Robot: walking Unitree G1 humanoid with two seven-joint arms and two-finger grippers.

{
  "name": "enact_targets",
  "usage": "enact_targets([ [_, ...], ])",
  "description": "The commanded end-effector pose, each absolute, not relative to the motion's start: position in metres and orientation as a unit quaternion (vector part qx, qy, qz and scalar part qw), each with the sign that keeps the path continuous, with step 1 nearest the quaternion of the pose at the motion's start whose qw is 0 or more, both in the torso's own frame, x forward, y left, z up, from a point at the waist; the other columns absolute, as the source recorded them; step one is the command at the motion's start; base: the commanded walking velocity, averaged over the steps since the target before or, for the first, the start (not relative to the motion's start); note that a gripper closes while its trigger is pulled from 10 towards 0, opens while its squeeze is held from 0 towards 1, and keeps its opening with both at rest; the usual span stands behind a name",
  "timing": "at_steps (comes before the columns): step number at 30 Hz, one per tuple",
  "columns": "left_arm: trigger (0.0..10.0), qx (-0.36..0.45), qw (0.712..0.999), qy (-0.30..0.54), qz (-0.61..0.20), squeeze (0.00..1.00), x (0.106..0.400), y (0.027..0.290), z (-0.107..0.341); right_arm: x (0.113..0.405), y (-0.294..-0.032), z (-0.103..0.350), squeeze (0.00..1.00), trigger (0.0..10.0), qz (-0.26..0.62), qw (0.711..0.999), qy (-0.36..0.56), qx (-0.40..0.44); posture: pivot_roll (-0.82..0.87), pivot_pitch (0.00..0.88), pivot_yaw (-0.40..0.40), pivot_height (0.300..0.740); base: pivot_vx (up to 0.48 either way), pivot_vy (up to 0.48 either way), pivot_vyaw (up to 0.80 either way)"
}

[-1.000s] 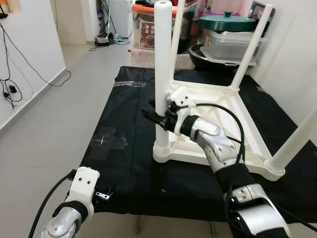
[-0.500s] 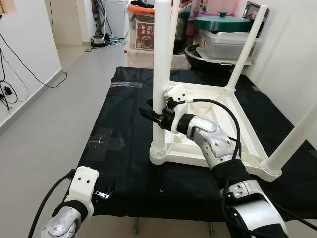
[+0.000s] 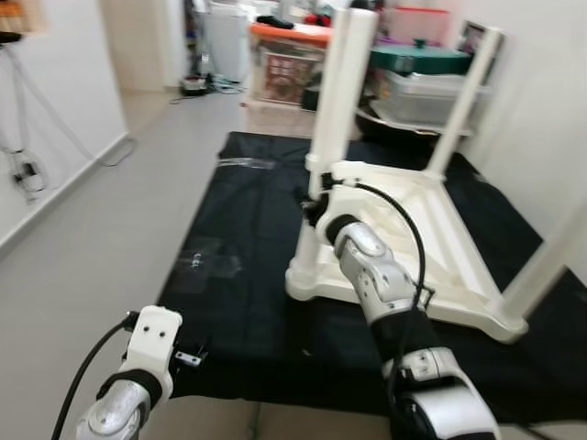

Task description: Building children table

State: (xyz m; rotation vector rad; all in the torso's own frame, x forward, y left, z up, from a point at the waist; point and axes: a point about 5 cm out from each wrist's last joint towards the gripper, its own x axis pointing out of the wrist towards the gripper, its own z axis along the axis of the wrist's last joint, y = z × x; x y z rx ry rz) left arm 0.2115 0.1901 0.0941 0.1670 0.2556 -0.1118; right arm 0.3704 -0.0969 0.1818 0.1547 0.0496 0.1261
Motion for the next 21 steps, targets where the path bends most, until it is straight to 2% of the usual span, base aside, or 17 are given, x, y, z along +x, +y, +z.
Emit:
enact_targets([
  [1, 10.0, 0.083, 0.987, 0.124, -0.058, 0.00, 0.213, 0.189, 0.096, 0.354, -0.114, 0.134, 0.00, 0.0, 0.007, 0.985, 0.135, 0.108, 0.08, 0.000, -0.091, 0.740, 0.000, 0.000, 0.00],
  [6, 10.0, 0.088, 0.986, 0.125, -0.060, 0.00, 0.217, 0.195, 0.096, 0.341, -0.128, 0.144, 0.00, 0.0, -0.017, 0.990, 0.107, 0.092, 0.04, 0.000, -0.068, 0.740, 0.000, 0.000, 0.00],
  [15, 10.0, 0.088, 0.987, 0.119, -0.060, 0.00, 0.224, 0.192, 0.097, 0.337, -0.131, 0.151, 0.00, 0.0, -0.080, 0.985, 0.115, 0.098, 0.04, 0.000, -0.066, 0.740, 0.000, 0.000, 0.00],
  [16, 10.0, 0.088, 0.987, 0.120, -0.060, 0.00, 0.223, 0.191, 0.096, 0.336, -0.123, 0.151, 0.00, 8.9, -0.054, 0.986, 0.122, 0.101, 0.05, 0.000, -0.067, 0.740, 0.000, 0.000, 0.00],
  [17, 10.0, 0.088, 0.987, 0.120, -0.060, 0.00, 0.223, 0.191, 0.096, 0.336, -0.123, 0.151, 0.00, 8.9, -0.054, 0.986, 0.122, 0.101, 0.05, 0.000, -0.067, 0.740, 0.000, 0.000, 0.00],
  [18, 10.0, 0.088, 0.987, 0.120, -0.060, 0.00, 0.223, 0.191, 0.096, 0.335, -0.120, 0.152, 0.00, 10.0, -0.041, 0.986, 0.123, 0.104, 0.05, 0.000, -0.067, 0.740, 0.000, 0.000, 0.00],
  [21, 10.0, 0.088, 0.987, 0.121, -0.061, 0.00, 0.222, 0.192, 0.096, 0.333, -0.119, 0.155, 0.00, 10.0, -0.028, 0.987, 0.116, 0.105, 0.04, 0.000, -0.065, 0.740, 0.000, 0.000, 0.00],
])
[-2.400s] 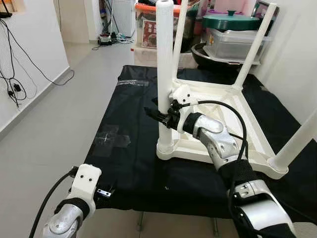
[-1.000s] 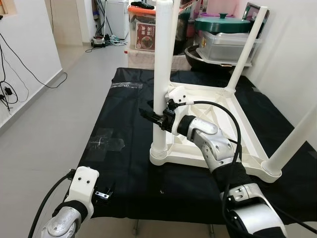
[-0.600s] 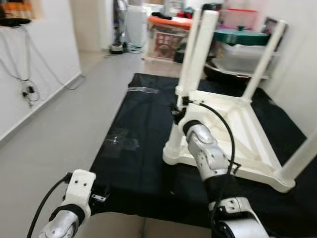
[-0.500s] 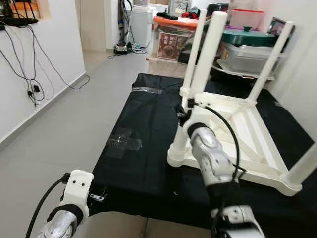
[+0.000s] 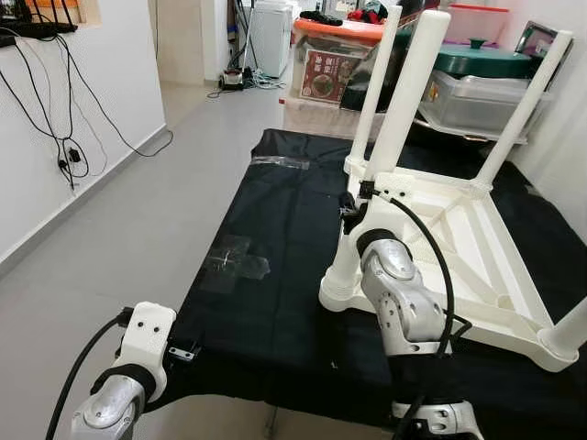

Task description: Building children table

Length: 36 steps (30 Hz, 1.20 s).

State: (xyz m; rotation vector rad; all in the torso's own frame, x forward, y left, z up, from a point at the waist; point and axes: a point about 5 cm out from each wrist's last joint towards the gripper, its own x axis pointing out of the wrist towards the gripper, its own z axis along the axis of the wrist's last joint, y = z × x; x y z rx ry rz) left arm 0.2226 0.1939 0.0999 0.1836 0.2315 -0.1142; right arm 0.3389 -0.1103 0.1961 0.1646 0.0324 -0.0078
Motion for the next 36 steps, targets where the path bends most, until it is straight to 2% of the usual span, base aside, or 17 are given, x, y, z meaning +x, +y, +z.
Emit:
enact_targets([
  [1, 10.0, 0.090, 0.987, 0.121, -0.060, 0.00, 0.222, 0.193, 0.095, 0.333, -0.120, 0.163, 1.00, 10.0, -0.020, 0.989, 0.096, 0.109, 0.04, 0.000, -0.062, 0.740, 0.000, 0.000, 0.00],
  [9, 10.0, 0.094, 0.986, 0.120, -0.063, 0.00, 0.225, 0.194, 0.096, 0.337, -0.124, 0.188, 1.00, 10.0, -0.001, 0.994, 0.040, 0.103, 0.03, 0.000, -0.052, 0.740, 0.000, 0.000, 0.00],
  [11, 10.0, 0.094, 0.986, 0.119, -0.066, 0.00, 0.227, 0.194, 0.097, 0.340, -0.132, 0.205, 1.00, 10.0, 0.020, 0.996, 0.006, 0.090, 0.03, 0.000, -0.050, 0.740, 0.000, 0.000, 0.00],
  [16, 10.0, 0.098, 0.986, 0.118, -0.071, 0.00, 0.229, 0.194, 0.097, 0.348, -0.142, 0.239, 1.00, 10.0, 0.159, 0.986, -0.045, 0.038, 0.01, 0.000, -0.043, 0.740, 0.000, 0.000, 0.00],
  [18, 10.0, 0.098, 0.986, 0.117, -0.072, 0.00, 0.230, 0.194, 0.097, 0.349, -0.143, 0.240, 1.00, 10.0, 0.179, 0.983, -0.045, 0.019, 0.01, 0.000, -0.043, 0.740, 0.000, 0.000, 0.00],
  [19, 10.0, 0.098, 0.986, 0.116, -0.073, 0.00, 0.231, 0.193, 0.097, 0.351, -0.146, 0.239, 0.00, 10.0, 0.193, 0.980, -0.040, 0.000, 0.01, 0.000, -0.049, 0.740, 0.000, 0.000, 0.00],
  [26, 10.0, 0.098, 0.986, 0.111, -0.081, 0.00, 0.231, 0.188, 0.099, 0.364, -0.158, 0.232, 0.00, 10.0, 0.279, 0.959, -0.008, -0.041, 0.02, 0.000, -0.059, 0.740, 0.000, 0.000, 0.00],
  [30, 10.0, 0.099, 0.985, 0.110, -0.083, 0.00, 0.232, 0.188, 0.099, 0.370, -0.154, 0.225, 0.00, 10.0, 0.359, 0.932, -0.004, -0.051, 0.02, 0.000, -0.060, 0.740, 0.000, 0.000, 0.00],
  [36, 10.0, 0.100, 0.986, 0.106, -0.085, 0.00, 0.235, 0.186, 0.100, 0.389, -0.157, 0.221, 0.00, 10.0, 0.321, 0.945, 0.003, -0.055, 0.05, 0.000, -0.073, 0.740, 0.000, 0.000, 0.00],
])
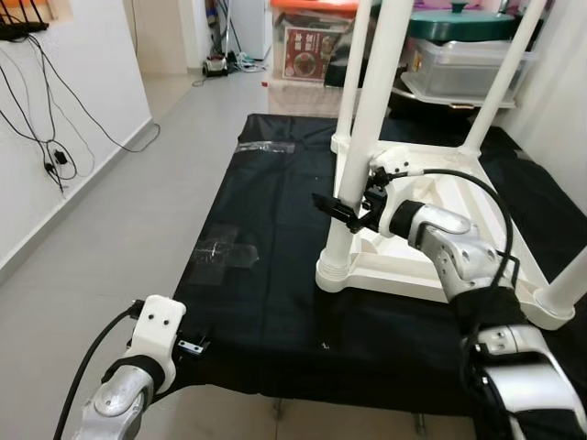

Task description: Building children table

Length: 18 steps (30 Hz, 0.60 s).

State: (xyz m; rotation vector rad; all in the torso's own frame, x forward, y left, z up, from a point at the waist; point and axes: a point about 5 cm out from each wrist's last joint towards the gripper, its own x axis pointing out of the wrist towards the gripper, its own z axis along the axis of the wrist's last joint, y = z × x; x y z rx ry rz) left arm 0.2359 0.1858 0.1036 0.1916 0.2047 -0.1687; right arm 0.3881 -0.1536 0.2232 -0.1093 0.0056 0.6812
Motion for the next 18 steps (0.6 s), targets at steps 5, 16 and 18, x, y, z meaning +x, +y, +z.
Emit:
enact_targets([
  [5, 10.0, 0.103, 0.986, 0.107, -0.077, 0.00, 0.232, 0.192, 0.100, 0.397, -0.162, 0.227, 0.00, 10.0, 0.326, 0.945, -0.017, -0.033, 0.06, 0.000, -0.083, 0.740, 0.000, 0.000, 0.00],
  [16, 10.0, 0.103, 0.985, 0.107, -0.084, 0.00, 0.234, 0.189, 0.099, 0.398, -0.168, 0.218, 0.00, 0.0, 0.348, 0.937, -0.021, -0.022, 0.07, 0.000, -0.083, 0.740, 0.000, 0.000, 0.00],
  [18, 10.0, 0.104, 0.985, 0.110, -0.086, 0.00, 0.234, 0.189, 0.097, 0.395, -0.170, 0.209, 0.00, 0.0, 0.348, 0.937, -0.015, -0.009, 0.07, 0.000, -0.081, 0.740, 0.000, 0.000, 0.00],
])
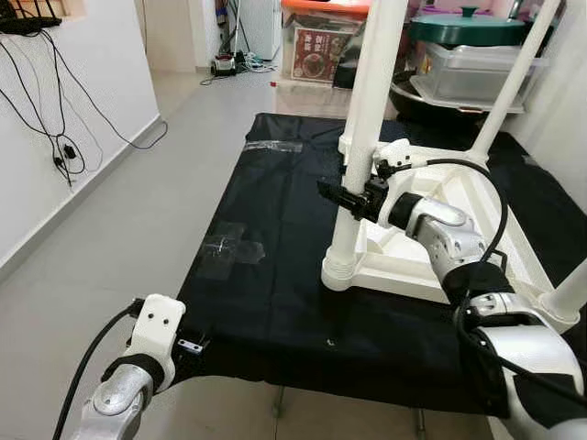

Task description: Building children table

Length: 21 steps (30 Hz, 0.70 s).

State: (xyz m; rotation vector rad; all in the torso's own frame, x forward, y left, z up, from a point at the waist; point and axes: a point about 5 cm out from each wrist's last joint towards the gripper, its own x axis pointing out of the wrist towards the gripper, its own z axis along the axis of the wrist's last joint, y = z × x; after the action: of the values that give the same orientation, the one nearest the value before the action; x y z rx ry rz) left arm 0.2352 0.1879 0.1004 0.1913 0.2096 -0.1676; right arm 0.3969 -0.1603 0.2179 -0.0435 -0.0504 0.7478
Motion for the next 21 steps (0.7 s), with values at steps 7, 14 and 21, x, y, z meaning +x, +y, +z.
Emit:
enact_targets([
  [7, 10.0, 0.107, 0.983, 0.115, -0.092, 0.00, 0.234, 0.191, 0.094, 0.391, -0.172, 0.195, 0.00, 0.0, 0.352, 0.936, -0.015, 0.003, 0.06, 0.000, -0.061, 0.740, 0.000, 0.000, 0.00],
  [14, 10.0, 0.112, 0.983, 0.115, -0.092, 0.00, 0.234, 0.194, 0.093, 0.395, -0.177, 0.185, 0.00, 0.0, 0.253, 0.968, 0.001, -0.006, 0.06, 0.000, -0.068, 0.740, 0.000, 0.000, 0.00],
  [21, 10.0, 0.111, 0.983, 0.119, -0.086, 0.00, 0.227, 0.196, 0.089, 0.386, -0.178, 0.154, 0.00, 0.0, 0.012, 0.998, 0.068, 0.011, 0.07, 0.000, -0.072, 0.740, 0.000, 0.000, 0.00],
])
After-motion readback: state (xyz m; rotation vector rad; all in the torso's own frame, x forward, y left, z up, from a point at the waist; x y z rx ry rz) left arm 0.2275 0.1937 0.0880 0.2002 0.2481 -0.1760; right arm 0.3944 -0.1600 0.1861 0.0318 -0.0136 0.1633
